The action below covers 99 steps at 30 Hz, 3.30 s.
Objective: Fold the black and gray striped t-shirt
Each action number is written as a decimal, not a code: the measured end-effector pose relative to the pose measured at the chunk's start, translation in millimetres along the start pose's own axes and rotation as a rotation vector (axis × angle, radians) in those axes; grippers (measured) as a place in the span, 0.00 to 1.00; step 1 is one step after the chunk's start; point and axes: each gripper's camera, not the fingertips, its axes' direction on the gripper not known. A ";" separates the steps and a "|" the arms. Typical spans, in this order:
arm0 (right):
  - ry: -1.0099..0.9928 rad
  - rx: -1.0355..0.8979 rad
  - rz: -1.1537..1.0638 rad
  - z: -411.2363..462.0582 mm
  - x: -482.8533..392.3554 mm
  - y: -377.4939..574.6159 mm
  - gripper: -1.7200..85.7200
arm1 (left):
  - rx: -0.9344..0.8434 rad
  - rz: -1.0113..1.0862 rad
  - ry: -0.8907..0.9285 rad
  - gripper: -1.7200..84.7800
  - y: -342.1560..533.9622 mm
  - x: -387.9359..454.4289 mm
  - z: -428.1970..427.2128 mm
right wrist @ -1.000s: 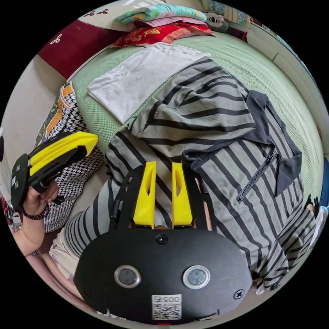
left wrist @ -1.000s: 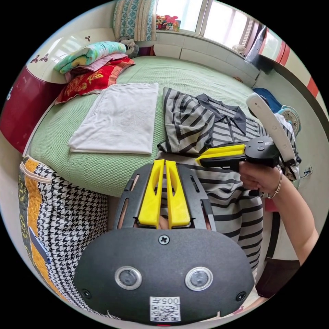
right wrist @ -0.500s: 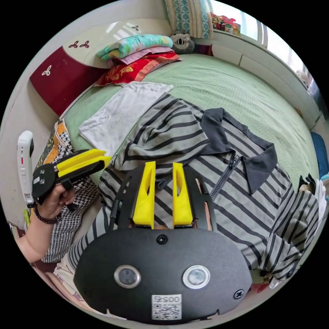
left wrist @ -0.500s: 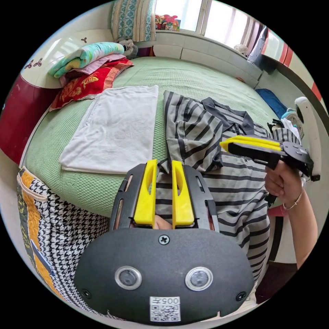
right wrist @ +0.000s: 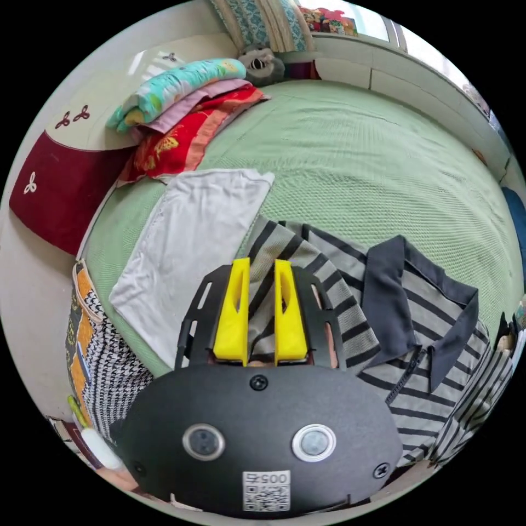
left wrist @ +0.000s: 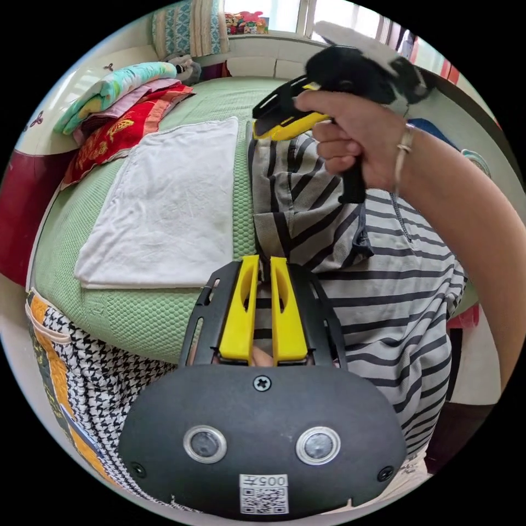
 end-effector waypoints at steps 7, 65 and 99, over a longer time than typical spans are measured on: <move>-0.082 -0.015 0.022 23.2 8.1 -25.3 0.00 | 0.046 0.022 0.030 0.03 -10.4 -20.4 -19.4; 0.260 -0.135 0.221 -190.5 193.5 406.0 0.01 | -0.101 0.265 0.224 0.02 -43.8 294.2 78.2; 0.504 0.233 0.462 -402.4 293.3 332.5 0.04 | -0.041 0.359 0.069 0.01 -18.5 334.5 74.8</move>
